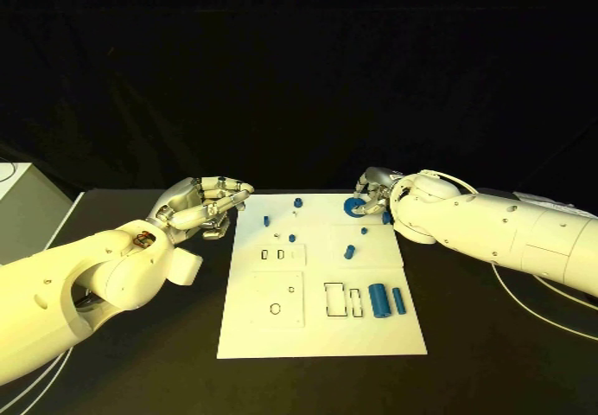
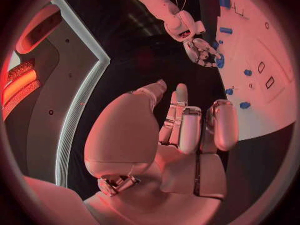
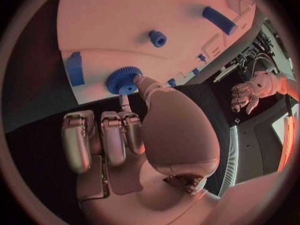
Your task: Assemble the parts on the task board
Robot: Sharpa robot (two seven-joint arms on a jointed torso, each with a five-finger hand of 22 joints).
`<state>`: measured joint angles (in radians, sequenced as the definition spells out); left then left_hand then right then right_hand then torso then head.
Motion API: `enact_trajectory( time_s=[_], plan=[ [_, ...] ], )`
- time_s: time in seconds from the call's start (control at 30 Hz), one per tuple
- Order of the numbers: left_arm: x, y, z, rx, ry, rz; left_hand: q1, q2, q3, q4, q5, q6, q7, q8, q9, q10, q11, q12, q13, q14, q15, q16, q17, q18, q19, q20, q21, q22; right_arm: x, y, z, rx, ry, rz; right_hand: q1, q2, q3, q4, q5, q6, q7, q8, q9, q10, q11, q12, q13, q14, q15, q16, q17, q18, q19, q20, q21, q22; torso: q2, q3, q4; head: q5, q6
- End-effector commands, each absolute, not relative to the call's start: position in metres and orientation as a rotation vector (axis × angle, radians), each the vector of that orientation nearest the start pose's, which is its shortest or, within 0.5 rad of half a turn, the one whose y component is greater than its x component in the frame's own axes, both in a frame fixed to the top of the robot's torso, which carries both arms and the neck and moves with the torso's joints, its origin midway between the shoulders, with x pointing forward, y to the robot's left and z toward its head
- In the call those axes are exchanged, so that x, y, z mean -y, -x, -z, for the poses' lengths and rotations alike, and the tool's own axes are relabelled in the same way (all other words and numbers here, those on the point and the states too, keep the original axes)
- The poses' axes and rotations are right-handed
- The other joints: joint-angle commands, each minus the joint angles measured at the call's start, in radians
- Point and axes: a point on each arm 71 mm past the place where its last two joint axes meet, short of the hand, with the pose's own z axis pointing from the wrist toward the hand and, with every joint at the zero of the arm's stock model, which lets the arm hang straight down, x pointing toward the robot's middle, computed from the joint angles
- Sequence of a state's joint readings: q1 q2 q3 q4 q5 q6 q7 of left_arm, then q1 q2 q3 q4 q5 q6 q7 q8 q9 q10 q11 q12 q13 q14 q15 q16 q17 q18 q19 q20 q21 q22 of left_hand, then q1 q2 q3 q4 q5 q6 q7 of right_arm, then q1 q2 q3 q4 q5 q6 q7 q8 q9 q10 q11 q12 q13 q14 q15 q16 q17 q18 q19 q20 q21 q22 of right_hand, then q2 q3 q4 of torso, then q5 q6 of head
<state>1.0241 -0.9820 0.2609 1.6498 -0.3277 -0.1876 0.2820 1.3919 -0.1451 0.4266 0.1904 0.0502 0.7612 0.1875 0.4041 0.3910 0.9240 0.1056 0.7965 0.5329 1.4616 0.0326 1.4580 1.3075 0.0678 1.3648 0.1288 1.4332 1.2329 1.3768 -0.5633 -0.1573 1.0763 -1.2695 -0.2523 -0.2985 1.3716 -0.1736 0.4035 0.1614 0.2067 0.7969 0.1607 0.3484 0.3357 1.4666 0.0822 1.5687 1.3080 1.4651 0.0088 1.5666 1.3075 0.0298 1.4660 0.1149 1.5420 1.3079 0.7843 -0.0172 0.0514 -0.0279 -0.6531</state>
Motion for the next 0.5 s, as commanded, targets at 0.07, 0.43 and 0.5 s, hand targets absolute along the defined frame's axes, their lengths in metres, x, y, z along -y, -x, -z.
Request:
enact_trajectory(
  time_s=[0.07, 0.43, 0.5],
  plan=[
    [-0.2344, -0.4684, 0.1383, -1.466, 0.826, 1.604, -0.008, 0.0, 0.006, -0.001, -0.001, -0.008, 0.001, 0.006, 0.002, -0.004, -0.001, -0.007, -0.002, 0.0, 0.002, -0.006, 0.052, 0.003, -0.007, 0.002, -0.006, 0.001, 0.2072, -0.5817, 0.1639, -1.736, -0.043, -0.282, 0.015, 0.01, 0.062, -0.027, 0.0, 0.043, -0.007, 0.008, -0.002, 0.104, -0.008, 0.002, 0.263, 0.106, -0.014, 0.004, 0.263, -0.019, 0.076, -0.01, -0.002, 0.228, 0.0, -0.0008, -0.0033, -0.001, 0.0],
    [-0.2333, -0.4696, 0.1393, -1.467, 0.827, 1.606, -0.008, 0.0, 0.006, -0.001, -0.001, -0.008, 0.001, 0.006, 0.002, -0.004, -0.001, -0.007, -0.002, 0.0, 0.002, -0.006, 0.052, 0.003, -0.007, 0.002, -0.006, 0.001, 0.2034, -0.5784, 0.1604, -1.659, 0.007, -0.292, -0.006, -0.003, 0.109, -0.049, -0.005, 0.074, -0.011, 0.005, -0.004, 0.104, -0.012, 0.002, 0.263, 0.106, -0.021, 0.004, 0.263, -0.02, 0.078, -0.017, -0.001, 0.231, -0.001, 0.0003, 0.0001, -0.004, 0.0],
    [-0.2334, -0.4697, 0.1394, -1.467, 0.827, 1.605, -0.008, 0.0, 0.006, -0.001, -0.001, -0.008, 0.001, 0.006, 0.002, -0.004, -0.001, -0.007, -0.002, 0.0, 0.002, -0.006, 0.052, 0.003, -0.007, 0.002, -0.006, 0.001, 0.2011, -0.5767, 0.159, -1.638, 0.019, -0.301, -0.013, -0.007, 0.111, -0.05, -0.008, 0.077, -0.011, 0.004, -0.005, 0.104, -0.012, 0.002, 0.263, 0.106, -0.022, 0.004, 0.263, -0.02, 0.079, -0.018, 0.0, 0.232, -0.001, 0.0002, 0.0006, -0.004, -0.001]
  ],
)
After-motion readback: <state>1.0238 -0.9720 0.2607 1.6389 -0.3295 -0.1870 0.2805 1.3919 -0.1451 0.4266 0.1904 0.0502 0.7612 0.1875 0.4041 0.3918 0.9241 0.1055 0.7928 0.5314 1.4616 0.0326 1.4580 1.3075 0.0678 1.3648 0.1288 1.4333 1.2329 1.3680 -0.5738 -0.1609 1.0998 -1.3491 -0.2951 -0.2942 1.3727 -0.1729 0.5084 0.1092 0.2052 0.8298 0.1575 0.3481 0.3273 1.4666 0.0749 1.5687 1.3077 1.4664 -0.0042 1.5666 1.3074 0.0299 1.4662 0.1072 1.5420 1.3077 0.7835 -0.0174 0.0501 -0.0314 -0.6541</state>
